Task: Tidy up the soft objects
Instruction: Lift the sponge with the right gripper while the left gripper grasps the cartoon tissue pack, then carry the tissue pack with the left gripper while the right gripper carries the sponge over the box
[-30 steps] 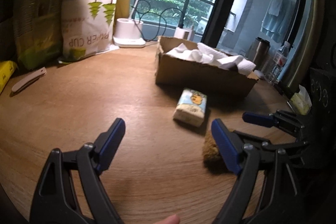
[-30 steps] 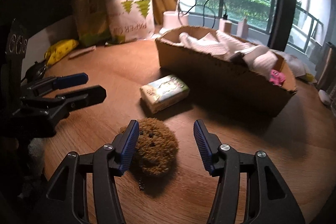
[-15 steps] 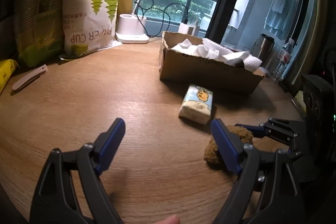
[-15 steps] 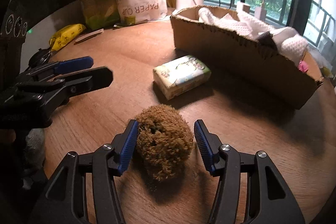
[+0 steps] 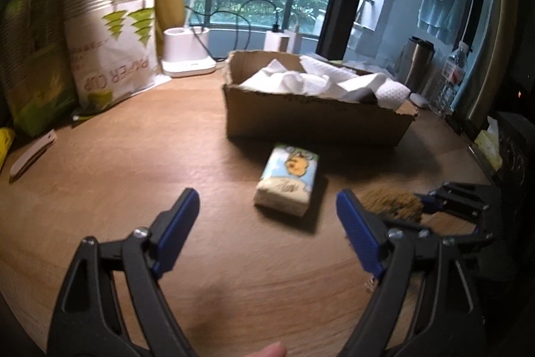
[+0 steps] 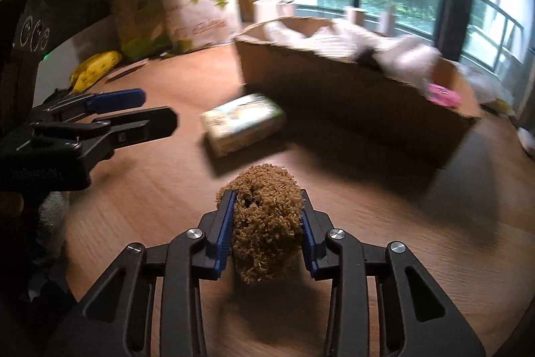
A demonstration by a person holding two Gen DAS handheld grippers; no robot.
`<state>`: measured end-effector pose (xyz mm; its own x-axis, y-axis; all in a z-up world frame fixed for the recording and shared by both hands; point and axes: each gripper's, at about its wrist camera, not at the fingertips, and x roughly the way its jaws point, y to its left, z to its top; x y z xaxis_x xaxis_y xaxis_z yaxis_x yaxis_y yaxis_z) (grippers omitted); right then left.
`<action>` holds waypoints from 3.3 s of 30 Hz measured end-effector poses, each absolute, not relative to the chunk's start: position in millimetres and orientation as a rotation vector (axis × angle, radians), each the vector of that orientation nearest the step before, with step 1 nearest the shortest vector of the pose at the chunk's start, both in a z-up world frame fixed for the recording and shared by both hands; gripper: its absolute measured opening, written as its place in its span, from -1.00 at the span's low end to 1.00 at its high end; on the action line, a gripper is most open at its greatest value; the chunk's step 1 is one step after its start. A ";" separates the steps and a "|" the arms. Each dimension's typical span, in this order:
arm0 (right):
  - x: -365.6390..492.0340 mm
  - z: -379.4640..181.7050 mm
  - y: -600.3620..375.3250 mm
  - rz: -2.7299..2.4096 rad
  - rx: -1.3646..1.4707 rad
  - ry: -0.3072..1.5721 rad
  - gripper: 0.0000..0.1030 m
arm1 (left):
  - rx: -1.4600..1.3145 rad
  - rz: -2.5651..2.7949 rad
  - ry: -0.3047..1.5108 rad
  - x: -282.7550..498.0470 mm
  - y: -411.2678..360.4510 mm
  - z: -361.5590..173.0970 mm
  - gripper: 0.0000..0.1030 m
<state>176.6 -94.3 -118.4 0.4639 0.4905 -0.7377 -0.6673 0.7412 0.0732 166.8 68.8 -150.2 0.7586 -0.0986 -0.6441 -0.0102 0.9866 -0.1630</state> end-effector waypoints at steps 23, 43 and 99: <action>213.3 -102.3 -197.6 0.556 -0.063 0.771 -0.28 | -0.024 -0.016 0.865 246.0 23.8 -182.6 0.65; 195.6 -73.4 -193.9 0.556 -0.077 0.706 -0.28 | -0.059 -0.099 0.803 217.2 28.2 -152.9 -0.07; 291.2 -1.4 -181.4 0.482 -0.017 0.519 -0.26 | -0.080 -0.077 0.514 280.4 62.7 -61.2 -0.07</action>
<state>291.2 -181.4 -1.4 0.7595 0.4380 -0.4809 -0.4465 0.8887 0.1042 280.4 62.7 -61.2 0.8680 -0.0933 -0.4876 0.0531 0.9940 -0.0957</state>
